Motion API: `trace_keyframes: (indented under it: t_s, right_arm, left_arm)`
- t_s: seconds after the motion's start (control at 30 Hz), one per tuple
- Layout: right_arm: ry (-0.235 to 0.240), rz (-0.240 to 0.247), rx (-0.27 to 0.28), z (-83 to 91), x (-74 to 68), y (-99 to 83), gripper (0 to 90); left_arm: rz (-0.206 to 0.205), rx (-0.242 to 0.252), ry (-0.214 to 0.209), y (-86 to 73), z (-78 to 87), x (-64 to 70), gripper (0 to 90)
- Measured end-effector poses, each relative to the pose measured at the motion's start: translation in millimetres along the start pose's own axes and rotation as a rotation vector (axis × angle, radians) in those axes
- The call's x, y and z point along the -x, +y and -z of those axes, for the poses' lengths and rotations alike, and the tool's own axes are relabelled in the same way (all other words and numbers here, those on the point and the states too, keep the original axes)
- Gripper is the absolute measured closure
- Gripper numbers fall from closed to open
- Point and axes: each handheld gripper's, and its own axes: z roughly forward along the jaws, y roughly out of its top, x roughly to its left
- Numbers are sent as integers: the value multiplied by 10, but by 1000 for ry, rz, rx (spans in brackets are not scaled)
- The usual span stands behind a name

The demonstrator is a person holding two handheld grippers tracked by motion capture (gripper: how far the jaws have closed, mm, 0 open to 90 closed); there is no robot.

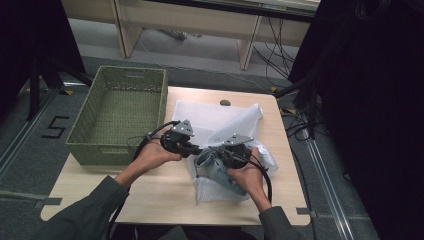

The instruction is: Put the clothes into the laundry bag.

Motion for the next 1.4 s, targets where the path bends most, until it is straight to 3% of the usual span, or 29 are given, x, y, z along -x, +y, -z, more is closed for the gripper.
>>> trace_keyframes:
  t_s: [0.13,0.17,0.23,0.27,0.3,0.33,0.37,0.4,0.47,0.53,0.57,0.63,0.67,0.7,0.73,0.83,0.87,0.9,0.97,1.0,1.03,1.1,1.17,1.2,1.23,1.27,1.33,1.4]
  right_arm:
    - [6,-10,6,-18,1,-15,874]
    - [6,-10,6,-18,1,-15,874]
    - [10,-21,10,-1,14,-14,872]
    - [10,-21,10,-1,14,-14,872]
    - [8,-23,19,-3,22,-15,872]
    - [16,-25,8,9,32,-14,870]
    - [16,-25,8,9,32,-14,870]
    - [13,-21,14,8,25,-14,869]
    - [7,-12,29,-7,23,-11,867]
    - [13,-30,18,-8,4,-12,866]
    - [6,-4,33,-10,10,-8,865]
    - [6,-8,32,-5,2,-6,864]
    - [11,-8,15,16,-2,7,864]
    - [11,-8,15,16,-2,7,864]
    - [9,-7,18,18,-4,12,863]
    - [3,-9,34,6,-8,11,863]
    - [11,-13,28,9,-13,13,863]
    - [11,-13,28,9,-13,13,863]
    - [4,13,39,13,1,19,861]
    - [8,16,39,16,0,23,860]
    - [5,13,50,13,-6,23,858]
    - [6,0,44,25,-23,26,857]
    - [11,6,27,38,-27,36,857]
    - [10,15,29,39,-32,38,857]
    - [-1,49,52,24,-21,38,857]
    - [5,28,39,37,-46,41,856]
    - [13,50,40,39,-41,50,857]
    - [9,35,30,54,-61,51,858]
  left_arm:
    - [-18,4,5,0,1,16,822]
    - [1,18,9,-5,5,32,822]
    - [-8,24,57,-10,71,86,733]
    - [-8,24,57,-10,71,86,686]
    - [-36,16,82,-11,112,112,686]
    - [-12,50,100,-46,179,221,631]
    - [-12,50,100,-46,179,221,600]
    - [16,67,100,-131,219,352,557]
    - [35,66,102,-201,213,421,494]
    - [30,16,102,-357,168,521,483]
    - [44,-31,89,-498,67,584,463]
    - [50,-54,74,-542,15,587,441]
    - [109,-66,70,-604,-88,583,429]
    - [109,-66,70,-604,-88,583,425]
    - [139,-91,47,-658,-199,596,426]
    - [128,-117,28,-696,-288,622,427]
    - [90,-156,32,-712,-365,637,428]
    - [90,-156,32,-712,-365,637,430]
    - [159,-143,4,-742,-528,678,428]
    - [159,-143,4,-742,-528,678,428]
    - [43,-215,48,-741,-597,703,432]
    - [18,-240,53,-756,-687,715,487]
    - [-11,-213,80,-762,-721,722,625]
    - [14,-209,78,-767,-727,723,698]
    - [-27,-231,70,-765,-704,700,758]
    - [-16,-212,76,-775,-713,722,806]
    - [-50,-218,84,-777,-701,740,859]
    - [-60,-228,82,-780,-688,745,866]
